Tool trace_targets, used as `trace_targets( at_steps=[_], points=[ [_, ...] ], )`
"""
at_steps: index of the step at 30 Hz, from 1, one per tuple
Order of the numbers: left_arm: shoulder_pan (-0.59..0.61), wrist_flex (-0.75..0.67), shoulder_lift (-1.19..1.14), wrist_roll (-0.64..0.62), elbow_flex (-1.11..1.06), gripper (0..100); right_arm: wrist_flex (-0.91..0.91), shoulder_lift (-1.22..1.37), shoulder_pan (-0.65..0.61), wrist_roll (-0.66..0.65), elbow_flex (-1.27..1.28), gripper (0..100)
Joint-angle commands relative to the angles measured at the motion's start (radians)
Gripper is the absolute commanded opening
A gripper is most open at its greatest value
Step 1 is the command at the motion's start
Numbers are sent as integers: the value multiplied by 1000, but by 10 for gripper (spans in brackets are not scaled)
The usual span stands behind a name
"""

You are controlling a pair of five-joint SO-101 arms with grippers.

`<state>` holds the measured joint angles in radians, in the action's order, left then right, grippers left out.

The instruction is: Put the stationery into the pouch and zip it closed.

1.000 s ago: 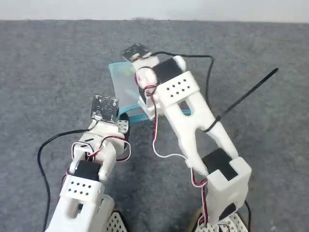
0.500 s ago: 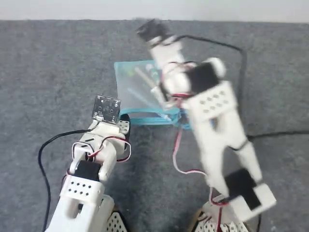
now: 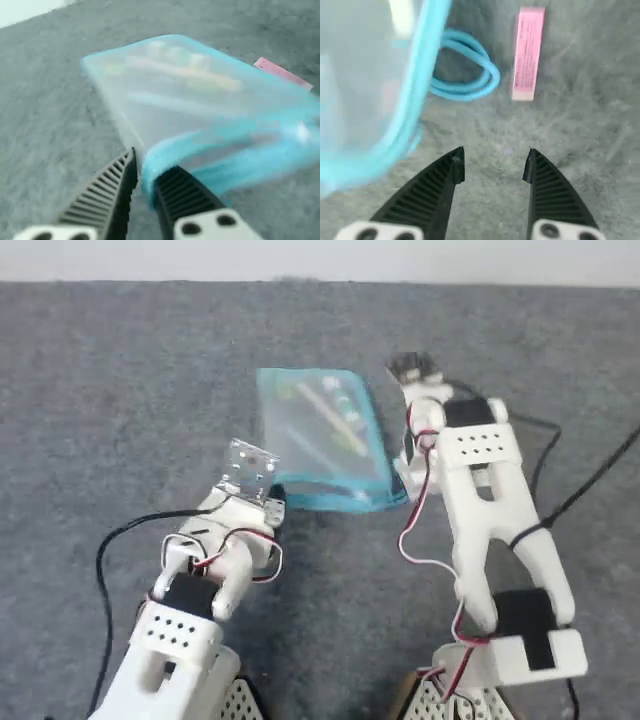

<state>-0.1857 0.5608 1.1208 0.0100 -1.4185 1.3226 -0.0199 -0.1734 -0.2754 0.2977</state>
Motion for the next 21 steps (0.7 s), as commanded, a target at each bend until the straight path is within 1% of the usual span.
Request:
trace_targets(
  at_steps=[1,2,3,4,5,7,8,9,11,13,21],
  points=[
    [334,0,2,-164,101,13,-74,19,61,-60,34,198],
    [400,0,-2,-207,113,13,-85,33,77,-63,35,198],
    [423,0,-3,-222,114,13,-97,45,88,-63,34,198],
    [408,2,-6,-198,113,13,-110,58,94,-64,28,198],
    [354,5,-8,-147,102,13,-120,70,94,-63,21,198],
    [204,5,0,-28,58,13,-131,94,91,-61,3,198],
    [144,3,0,14,44,13,-131,107,84,-60,-8,198],
    [118,3,0,17,42,13,-128,119,81,-61,-20,198],
    [141,3,0,-35,54,13,-128,139,77,-63,-32,198],
    [190,3,0,-75,64,13,-148,150,79,-64,-35,198],
    [212,3,0,-60,59,13,-280,165,77,-66,-34,198]
  ],
)
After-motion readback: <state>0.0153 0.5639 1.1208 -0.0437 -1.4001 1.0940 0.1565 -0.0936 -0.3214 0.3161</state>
